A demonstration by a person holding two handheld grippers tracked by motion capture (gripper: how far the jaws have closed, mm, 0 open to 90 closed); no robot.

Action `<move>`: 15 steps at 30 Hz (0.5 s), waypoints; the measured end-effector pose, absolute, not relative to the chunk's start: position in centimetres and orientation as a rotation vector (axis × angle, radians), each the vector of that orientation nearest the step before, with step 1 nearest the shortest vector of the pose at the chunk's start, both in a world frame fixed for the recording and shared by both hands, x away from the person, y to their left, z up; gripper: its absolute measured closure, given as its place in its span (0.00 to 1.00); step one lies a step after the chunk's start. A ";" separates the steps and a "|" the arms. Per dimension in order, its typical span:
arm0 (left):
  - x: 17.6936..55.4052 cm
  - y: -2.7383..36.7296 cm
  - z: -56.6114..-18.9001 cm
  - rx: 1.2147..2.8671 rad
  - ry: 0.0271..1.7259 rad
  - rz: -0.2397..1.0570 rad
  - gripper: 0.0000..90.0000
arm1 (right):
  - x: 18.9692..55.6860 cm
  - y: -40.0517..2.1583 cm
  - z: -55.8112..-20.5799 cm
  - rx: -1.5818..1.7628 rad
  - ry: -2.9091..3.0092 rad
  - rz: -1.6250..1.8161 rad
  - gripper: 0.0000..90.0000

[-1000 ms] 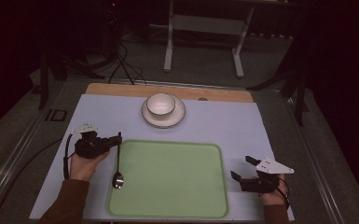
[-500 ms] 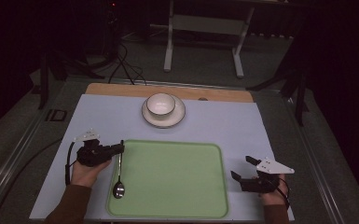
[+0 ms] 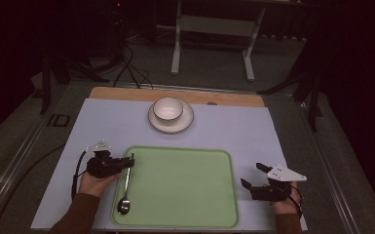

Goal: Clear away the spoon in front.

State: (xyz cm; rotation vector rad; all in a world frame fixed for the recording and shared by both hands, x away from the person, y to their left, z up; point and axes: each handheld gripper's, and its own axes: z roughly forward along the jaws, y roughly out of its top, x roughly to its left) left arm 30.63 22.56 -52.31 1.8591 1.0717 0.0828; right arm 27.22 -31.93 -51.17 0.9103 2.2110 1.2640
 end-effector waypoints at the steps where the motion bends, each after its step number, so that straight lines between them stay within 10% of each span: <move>1: 30.8 22.5 -52.5 1.863 1.071 0.073 0.87 | 27.2 -31.9 -51.2 0.913 2.212 1.264 0.16; 15: 31.3 22.2 -53.5 1.943 1.133 0.141 0.75 | 27.2 -31.8 -51.2 0.903 2.222 1.257 0.16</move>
